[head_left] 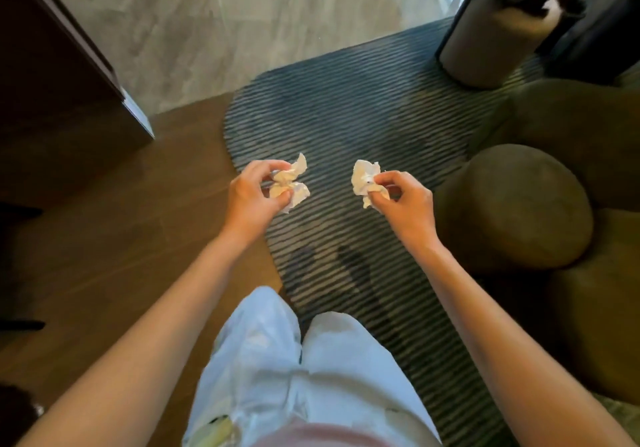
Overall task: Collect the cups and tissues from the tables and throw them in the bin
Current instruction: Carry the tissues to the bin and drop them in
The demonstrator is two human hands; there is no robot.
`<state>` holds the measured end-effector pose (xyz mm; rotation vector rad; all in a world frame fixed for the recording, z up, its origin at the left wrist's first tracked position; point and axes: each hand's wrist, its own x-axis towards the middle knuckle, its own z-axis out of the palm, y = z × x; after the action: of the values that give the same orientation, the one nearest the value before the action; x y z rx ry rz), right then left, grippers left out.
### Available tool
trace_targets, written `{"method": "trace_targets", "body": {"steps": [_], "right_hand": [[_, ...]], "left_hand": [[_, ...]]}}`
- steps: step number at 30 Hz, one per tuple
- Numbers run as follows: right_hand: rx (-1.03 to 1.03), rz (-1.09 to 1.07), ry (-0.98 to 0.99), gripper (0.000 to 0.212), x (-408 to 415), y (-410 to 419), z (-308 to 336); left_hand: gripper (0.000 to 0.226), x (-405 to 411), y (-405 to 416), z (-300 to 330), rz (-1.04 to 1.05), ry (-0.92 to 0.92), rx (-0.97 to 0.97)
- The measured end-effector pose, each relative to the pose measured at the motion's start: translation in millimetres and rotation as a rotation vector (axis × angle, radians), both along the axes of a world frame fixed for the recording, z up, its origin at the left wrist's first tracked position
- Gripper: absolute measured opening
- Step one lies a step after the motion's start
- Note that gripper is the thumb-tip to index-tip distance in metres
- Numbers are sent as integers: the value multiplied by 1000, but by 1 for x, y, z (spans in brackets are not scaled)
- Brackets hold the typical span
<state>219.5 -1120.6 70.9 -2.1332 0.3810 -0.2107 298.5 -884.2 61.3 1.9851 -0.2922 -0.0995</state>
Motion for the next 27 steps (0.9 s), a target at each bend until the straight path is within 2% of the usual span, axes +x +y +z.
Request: {"method": "trace_targets", "body": {"steps": [5, 13, 15, 18, 27], "right_hand": [[16, -27, -23, 17, 123, -19, -10], [36, -216, -15, 18, 330, -43, -4], [27, -254, -28, 19, 373, -49, 0], [6, -299, -18, 20, 428, -62, -3], [-41, -331, 2, 22, 610, -153, -32]], "left_hand": [[40, 128, -27, -7, -20, 7, -22], [39, 365, -55, 1, -103, 89, -57], [36, 417, -66, 7, -153, 61, -57], [34, 484, -86, 6, -193, 4, -9], [38, 666, -179, -11, -195, 79, 1]]}}
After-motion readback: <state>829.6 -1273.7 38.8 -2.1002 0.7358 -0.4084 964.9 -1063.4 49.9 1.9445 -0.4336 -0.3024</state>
